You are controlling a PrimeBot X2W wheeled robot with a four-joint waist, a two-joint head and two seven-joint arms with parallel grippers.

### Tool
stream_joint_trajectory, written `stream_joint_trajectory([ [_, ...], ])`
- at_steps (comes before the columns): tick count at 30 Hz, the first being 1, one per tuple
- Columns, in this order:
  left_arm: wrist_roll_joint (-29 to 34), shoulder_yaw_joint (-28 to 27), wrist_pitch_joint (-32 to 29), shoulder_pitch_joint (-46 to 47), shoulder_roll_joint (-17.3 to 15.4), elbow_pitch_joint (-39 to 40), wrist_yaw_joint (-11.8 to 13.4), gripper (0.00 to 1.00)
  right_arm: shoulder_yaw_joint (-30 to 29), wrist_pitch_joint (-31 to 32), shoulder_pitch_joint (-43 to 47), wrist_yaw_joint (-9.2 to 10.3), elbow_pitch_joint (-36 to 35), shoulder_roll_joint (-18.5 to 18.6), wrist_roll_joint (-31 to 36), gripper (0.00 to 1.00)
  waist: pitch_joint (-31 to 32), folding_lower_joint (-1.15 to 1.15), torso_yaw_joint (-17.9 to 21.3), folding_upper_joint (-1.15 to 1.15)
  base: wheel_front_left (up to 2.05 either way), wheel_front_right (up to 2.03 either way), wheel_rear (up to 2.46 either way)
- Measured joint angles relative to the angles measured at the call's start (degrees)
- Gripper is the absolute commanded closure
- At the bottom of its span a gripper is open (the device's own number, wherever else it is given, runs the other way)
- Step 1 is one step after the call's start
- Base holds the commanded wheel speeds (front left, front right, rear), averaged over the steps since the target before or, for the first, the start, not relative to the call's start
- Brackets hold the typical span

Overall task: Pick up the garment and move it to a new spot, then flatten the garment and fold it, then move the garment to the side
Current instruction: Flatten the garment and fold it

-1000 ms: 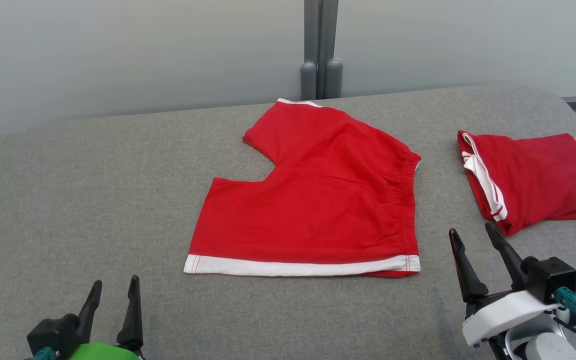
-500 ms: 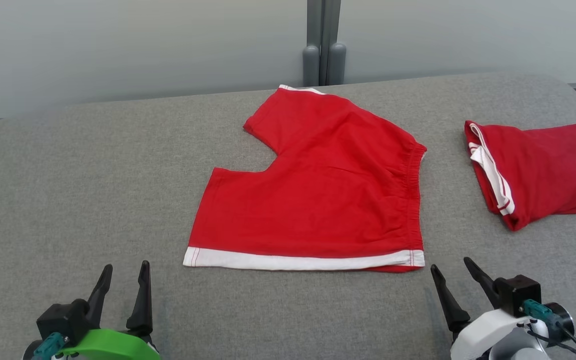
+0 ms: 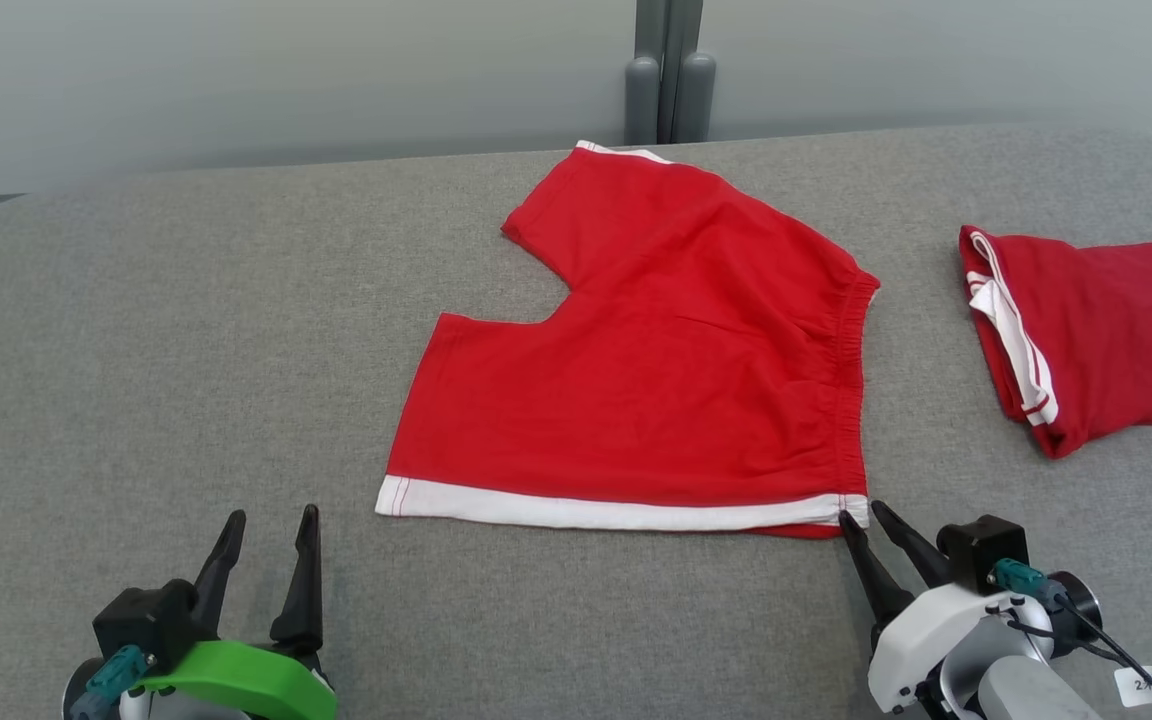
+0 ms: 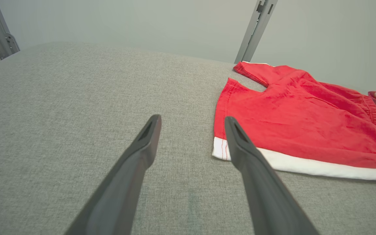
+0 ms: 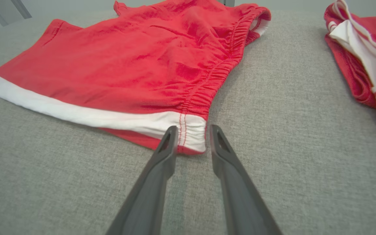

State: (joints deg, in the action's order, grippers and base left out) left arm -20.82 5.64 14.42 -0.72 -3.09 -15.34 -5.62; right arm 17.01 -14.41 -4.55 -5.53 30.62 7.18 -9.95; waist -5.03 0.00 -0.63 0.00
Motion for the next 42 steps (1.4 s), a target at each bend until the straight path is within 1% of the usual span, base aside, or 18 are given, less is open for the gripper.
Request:
stream_joint_trajectory([
  [1, 0.0, 0.0, 0.0, 0.1, 0.0, -0.1, 0.0, 0.0, 0.0, 0.0, -0.4, -0.01, 0.5, -0.1, 0.0, 0.53, -0.2, 0.0, -0.1, 0.0, 0.0, 0.0, 0.0],
  [2, 0.0, 0.0, 0.0, 0.2, 0.0, -0.1, 0.0, 0.0, 0.0, 0.0, -0.8, -0.01, 1.0, -0.1, 0.0, 0.51, -0.3, 0.0, -0.1, 0.0, 0.0, 0.0, 0.0],
  [3, 0.0, 0.0, 0.0, 0.3, 0.0, -0.1, 0.0, 0.0, 0.0, 0.0, -1.3, -0.01, 1.3, -0.1, 0.0, 0.45, -0.5, 0.0, -0.2, 0.0, 0.0, 0.0, 0.0],
  [5, 0.0, 0.0, 0.0, 0.7, 0.0, -0.2, -0.2, 0.0, 0.0, 0.0, -2.3, -0.02, 1.7, -0.2, -0.1, 0.44, -0.8, 0.0, -0.3, 0.0, 0.0, 0.0, 0.0],
  [6, 0.0, 0.0, 0.0, 0.8, 0.0, -0.2, -0.2, 0.0, 0.0, 0.0, -2.8, -0.03, 1.9, -0.3, -0.1, 0.45, -1.0, 0.0, -0.3, 0.0, 0.0, 0.0, 0.0],
  [8, 0.0, 0.0, 0.0, 1.1, 0.1, -0.2, -0.3, 0.0, 0.0, 0.0, -3.6, -0.2, 2.7, -0.5, -0.2, 0.51, -1.3, 0.0, -0.3, 0.0, 0.0, 0.0, 0.0],
  [9, 0.0, 0.0, 0.0, 1.1, 0.1, -0.3, -0.4, 0.0, 0.0, 0.0, -3.8, -0.47, 3.3, -0.5, -0.3, 0.51, -1.4, 0.0, -0.3, 0.0, 0.0, 0.0, 0.0],
  [13, 0.2, 0.0, 0.0, 1.3, 0.1, -0.6, -0.4, 0.0, 0.3, 0.0, -3.8, -0.52, 5.4, -1.2, -0.8, 0.52, -1.6, 0.0, -0.3, 0.0, 0.0, 0.0, 0.0],
  [18, 0.2, -0.3, 0.0, 2.0, 0.2, -0.7, -0.4, 0.0, 0.8, 0.0, -4.8, -1.0, 6.2, -1.7, -1.2, 0.52, -2.3, 0.0, 0.0, 0.0, 0.0, 0.0, 0.0],
  [19, 0.2, 0.0, 0.0, 2.3, 0.2, -1.1, -0.4, 0.0, 0.8, 0.0, -5.0, -1.01, 6.3, -1.7, -1.3, 0.56, -2.4, 0.0, 0.0, 0.0, 0.0, 0.0, 0.0],
  [21, 0.1, 1.0, 0.0, 2.7, 0.2, -2.5, -0.5, 0.0, 0.9, 0.0, -5.5, -1.01, 6.6, -1.8, -1.8, 0.72, -2.6, 0.0, 0.2, 0.0, 0.0, 0.0, 0.0],
  [23, 0.0, 2.4, -0.4, 2.7, 0.2, -4.0, -0.7, 0.0, 1.3, 0.0, -5.7, -1.02, 6.9, -1.8, -2.2, 1.0, -2.8, 0.0, 0.3, 0.0, 0.0, 0.0, 0.0],
  [27, 0.0, 4.6, -2.6, 4.2, 0.3, -6.1, -1.0, 0.0, 1.9, 0.0, -6.8, -1.16, 7.1, -1.9, -2.4, 1.0, -3.5, 0.0, 0.7, 0.0, 0.0, 0.0, 0.0],
  [31, -1.3, 5.7, -4.6, 7.4, 0.3, -7.5, -1.1, 0.0, 2.6, 0.0, -8.1, -1.52, 7.4, -1.9, -2.7, 1.0, -4.3, 0.0, 1.4, 0.0, 0.0, 0.0, 0.0],
  [33, -2.8, 6.1, -7.4, 8.6, 0.3, -9.7, -1.5, 0.0, 3.4, 0.0, -8.9, -1.52, 7.5, -2.1, -2.7, 1.0, -4.8, 0.0, 2.2, 0.0, 0.0, 0.0, 0.0],
  [37, -3.7, 5.9, -9.3, 9.5, 0.4, -12.2, -1.5, 0.0, 3.9, 0.0, -9.9, -1.53, 7.5, -2.4, -2.7, 1.0, -5.5, 0.0, 3.3, 0.0, 0.0, 0.0, 0.0],
  [42, -4.3, 5.6, -9.9, 11.8, 0.4, -13.9, -1.5, 0.0, 4.0, 0.0, -10.6, -1.56, 7.5, -2.7, -3.2, 1.0, -6.3, 0.0, 4.5, 0.0, 0.0, 0.0, 0.0],
])
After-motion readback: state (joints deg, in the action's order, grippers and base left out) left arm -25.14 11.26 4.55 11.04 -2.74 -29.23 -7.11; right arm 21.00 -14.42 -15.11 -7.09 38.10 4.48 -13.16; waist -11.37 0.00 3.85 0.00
